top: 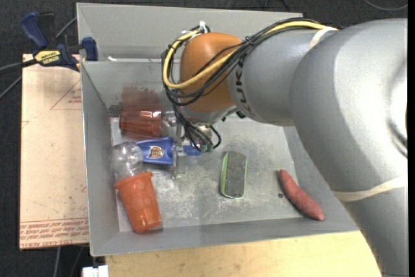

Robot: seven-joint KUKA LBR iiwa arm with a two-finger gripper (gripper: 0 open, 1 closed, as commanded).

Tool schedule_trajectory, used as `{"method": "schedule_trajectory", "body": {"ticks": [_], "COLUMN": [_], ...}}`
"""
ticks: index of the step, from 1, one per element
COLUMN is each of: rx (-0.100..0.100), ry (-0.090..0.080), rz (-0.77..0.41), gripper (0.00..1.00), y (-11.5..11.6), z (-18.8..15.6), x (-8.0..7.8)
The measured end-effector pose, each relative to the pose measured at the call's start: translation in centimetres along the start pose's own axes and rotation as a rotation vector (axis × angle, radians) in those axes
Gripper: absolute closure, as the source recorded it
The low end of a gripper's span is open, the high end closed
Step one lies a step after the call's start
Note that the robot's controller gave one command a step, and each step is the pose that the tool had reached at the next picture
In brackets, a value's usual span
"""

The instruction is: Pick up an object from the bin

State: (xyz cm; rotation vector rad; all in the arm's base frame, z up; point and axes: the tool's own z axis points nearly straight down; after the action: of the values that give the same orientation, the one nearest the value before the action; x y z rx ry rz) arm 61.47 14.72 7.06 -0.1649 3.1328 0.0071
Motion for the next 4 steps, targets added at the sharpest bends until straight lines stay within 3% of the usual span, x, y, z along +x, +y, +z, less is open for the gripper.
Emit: {"method": "schedule_trajectory", "body": {"ticks": [1, 2, 3, 4], "rx": [-0.002, 0.001, 0.008, 0.006], "ry": [-0.001, -0.003, -0.001, 0.003], "rz": [0.046, -0.035, -0.487, -0.491], "gripper": [0.0, 0.0, 0.0, 0.0], "y": [1.1, 2.9, 4.3, 4.6], "z": [0.0, -0.4, -0.2, -0.1], "x": [0.0, -2.2, -0.9, -0.6]}}
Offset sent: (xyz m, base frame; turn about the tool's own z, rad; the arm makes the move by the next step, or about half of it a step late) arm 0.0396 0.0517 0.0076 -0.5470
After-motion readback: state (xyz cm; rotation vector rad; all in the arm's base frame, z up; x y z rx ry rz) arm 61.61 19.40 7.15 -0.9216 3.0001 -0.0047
